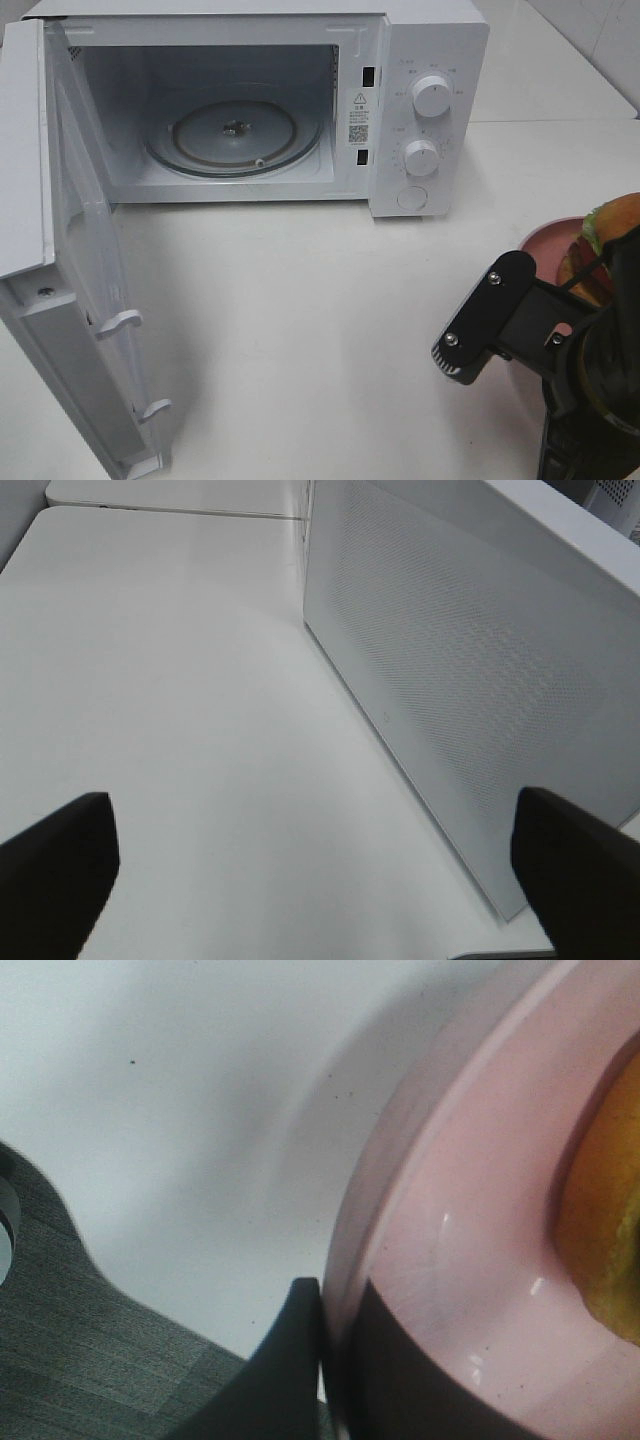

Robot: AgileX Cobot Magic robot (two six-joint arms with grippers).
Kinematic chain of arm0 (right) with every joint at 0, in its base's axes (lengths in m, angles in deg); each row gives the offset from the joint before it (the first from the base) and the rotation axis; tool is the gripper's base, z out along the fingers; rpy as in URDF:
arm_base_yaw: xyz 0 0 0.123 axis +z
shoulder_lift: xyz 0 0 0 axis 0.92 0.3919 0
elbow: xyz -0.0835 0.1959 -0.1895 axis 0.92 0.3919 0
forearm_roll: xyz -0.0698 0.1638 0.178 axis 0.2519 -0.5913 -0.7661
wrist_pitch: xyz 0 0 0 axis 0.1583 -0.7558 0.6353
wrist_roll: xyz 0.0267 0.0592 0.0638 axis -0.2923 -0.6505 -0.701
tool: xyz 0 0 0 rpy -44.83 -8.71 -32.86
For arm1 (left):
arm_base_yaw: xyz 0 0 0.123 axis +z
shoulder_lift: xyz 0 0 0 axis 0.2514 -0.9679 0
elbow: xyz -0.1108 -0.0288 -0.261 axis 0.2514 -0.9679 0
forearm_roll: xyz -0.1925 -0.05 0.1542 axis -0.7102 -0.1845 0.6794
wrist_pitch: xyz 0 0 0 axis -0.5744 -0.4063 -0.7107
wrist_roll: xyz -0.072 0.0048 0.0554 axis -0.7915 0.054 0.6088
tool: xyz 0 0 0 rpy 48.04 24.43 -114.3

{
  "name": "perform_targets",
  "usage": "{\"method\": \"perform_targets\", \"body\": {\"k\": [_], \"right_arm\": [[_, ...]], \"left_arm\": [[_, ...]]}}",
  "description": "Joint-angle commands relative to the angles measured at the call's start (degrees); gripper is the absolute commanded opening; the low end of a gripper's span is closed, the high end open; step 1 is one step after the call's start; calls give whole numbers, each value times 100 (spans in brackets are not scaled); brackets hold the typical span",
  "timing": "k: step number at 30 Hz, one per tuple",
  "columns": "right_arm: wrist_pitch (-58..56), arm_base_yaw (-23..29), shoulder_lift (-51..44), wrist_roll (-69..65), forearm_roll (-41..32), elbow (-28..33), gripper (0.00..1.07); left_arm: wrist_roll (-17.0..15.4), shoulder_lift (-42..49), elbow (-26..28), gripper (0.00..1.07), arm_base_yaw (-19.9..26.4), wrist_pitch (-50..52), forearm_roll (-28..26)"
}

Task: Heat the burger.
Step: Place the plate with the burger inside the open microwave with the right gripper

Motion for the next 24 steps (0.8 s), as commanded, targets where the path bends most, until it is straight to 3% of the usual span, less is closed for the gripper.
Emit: {"method": "perform_targets", "body": {"k": [1, 10, 24], "right_arm": [[-223, 338, -57, -74, 464, 17, 0], [-195, 888, -57, 212, 521, 17, 0], [441, 900, -57, 1123, 785, 17, 0]], "left_arm": [[0, 86, 0, 100, 11, 80, -52], [0, 86, 0, 100, 11, 80, -52], [0, 86, 0, 100, 11, 80, -52]]}}
